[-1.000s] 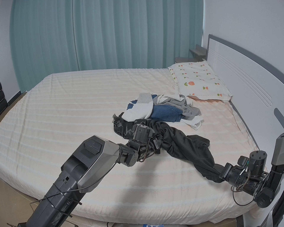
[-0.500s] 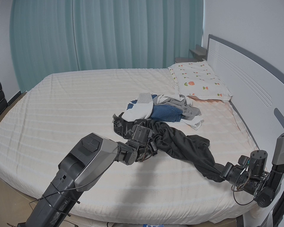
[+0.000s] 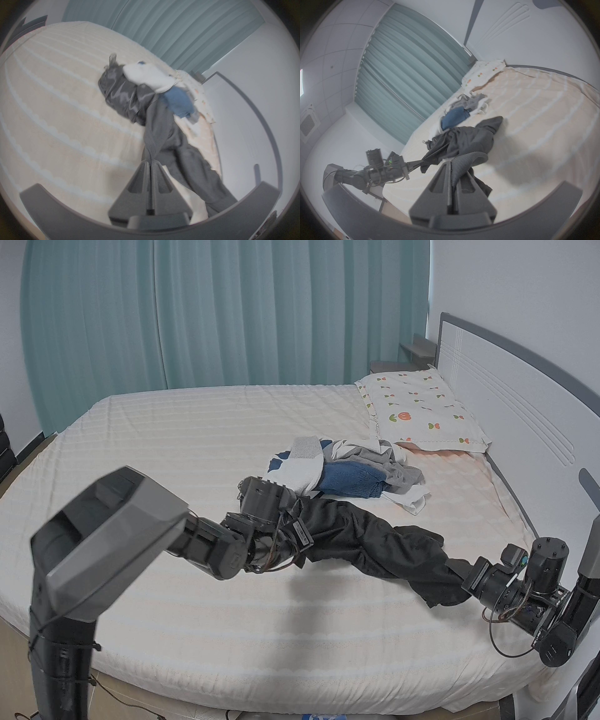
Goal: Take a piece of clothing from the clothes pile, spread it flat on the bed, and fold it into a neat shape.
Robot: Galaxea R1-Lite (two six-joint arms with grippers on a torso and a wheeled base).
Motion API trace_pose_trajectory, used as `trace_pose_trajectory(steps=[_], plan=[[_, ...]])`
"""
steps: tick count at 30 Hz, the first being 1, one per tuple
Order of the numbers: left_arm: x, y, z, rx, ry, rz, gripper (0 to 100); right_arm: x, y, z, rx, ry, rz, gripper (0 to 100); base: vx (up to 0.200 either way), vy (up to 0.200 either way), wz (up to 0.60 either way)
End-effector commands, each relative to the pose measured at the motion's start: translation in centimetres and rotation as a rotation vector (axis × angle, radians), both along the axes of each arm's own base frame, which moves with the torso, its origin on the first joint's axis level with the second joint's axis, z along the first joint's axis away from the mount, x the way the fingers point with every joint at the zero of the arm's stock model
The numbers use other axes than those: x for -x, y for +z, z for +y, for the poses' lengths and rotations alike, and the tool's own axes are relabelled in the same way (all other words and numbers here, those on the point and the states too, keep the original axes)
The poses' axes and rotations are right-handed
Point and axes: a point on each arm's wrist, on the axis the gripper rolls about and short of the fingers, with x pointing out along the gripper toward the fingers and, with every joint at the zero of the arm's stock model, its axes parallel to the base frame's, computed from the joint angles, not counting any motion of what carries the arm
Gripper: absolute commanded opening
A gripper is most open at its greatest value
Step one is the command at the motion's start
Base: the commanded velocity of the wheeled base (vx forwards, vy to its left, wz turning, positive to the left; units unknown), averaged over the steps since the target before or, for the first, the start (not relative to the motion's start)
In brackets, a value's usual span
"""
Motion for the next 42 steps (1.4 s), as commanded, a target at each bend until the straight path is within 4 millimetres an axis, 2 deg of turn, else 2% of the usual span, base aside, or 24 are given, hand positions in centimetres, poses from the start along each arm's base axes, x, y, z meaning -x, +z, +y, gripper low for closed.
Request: trace_pose_trajectory(steps=[1, 3, 6, 9, 11, 13, 16, 18, 23, 26, 29, 31, 36, 42], plan=[[6.8, 11.0, 3.5, 0.141, -0.031, -0.201, 0, -2.8, 4.1, 1.1, -0.075, 0.051, -0.224, 0, 0.0, 0.0, 0.0], [8.6, 13.6, 4.5, 0.172, -0.036, -0.249, 0, -4.0, 6.4, 1.5, -0.1, 0.053, -0.325, 0, 0.0, 0.0, 0.0], [9.8, 15.2, 5.6, 0.188, -0.031, -0.282, 0, -4.6, 8.7, 1.7, -0.122, 0.071, -0.404, 0, 0.0, 0.0, 0.0], [10.0, 15.6, 6.5, 0.185, -0.013, -0.296, 0, -4.7, 10.7, 1.9, -0.138, 0.104, -0.457, 0, 0.0, 0.0, 0.0], [10.1, 15.4, 6.9, 0.179, -0.005, -0.295, 0, -4.7, 10.9, 1.9, -0.139, 0.118, -0.463, 0, 0.0, 0.0, 0.0], [10.5, 14.9, 7.2, 0.168, -0.004, -0.278, 0, -4.6, 10.0, 2.4, -0.135, 0.157, -0.425, 0, 0.0, 0.0, 0.0], [11.2, 13.5, 7.3, 0.127, -0.01, -0.245, 0, -5.0, 7.0, 3.6, -0.114, 0.185, -0.336, 0, 0.0, 0.0, 0.0], [11.5, 13.0, 7.5, 0.109, -0.02, -0.238, 0, -5.3, 6.1, 4.0, -0.117, 0.192, -0.332, 0, 0.0, 0.0, 0.0], [12.7, 11.0, 8.1, 0.089, -0.041, -0.249, 0, -4.5, 3.3, 4.3, -0.093, 0.225, -0.226, 0, 0.0, 0.0, 0.0], [12.8, 10.8, 8.1, 0.11, -0.032, -0.283, 0, -4.4, 3.0, 4.5, -0.091, 0.227, -0.213, 0, 0.0, 0.0, 0.0], [14.0, 8.7, 8.8, 0.087, -0.037, -0.222, 0, -4.6, 2.2, 4.7, -0.083, 0.228, -0.189, 0, 0.0, 0.0, 0.0], [14.1, 8.2, 8.8, 0.104, -0.023, -0.188, 0, -4.5, 2.0, 4.9, -0.081, 0.233, -0.181, 0, 0.0, 0.0, 0.0], [14.1, 8.2, 8.7, 0.198, 0.031, -0.135, 0, -4.4, 2.2, 4.9, -0.081, 0.231, -0.188, 0, 0.0, 0.0, 0.0], [14.3, 7.7, 8.8, 0.217, 0.038, -0.1, 0, -4.4, 2.2, 4.8, -0.077, 0.227, -0.187, 0, -0.2, 0.0, 0.0]])
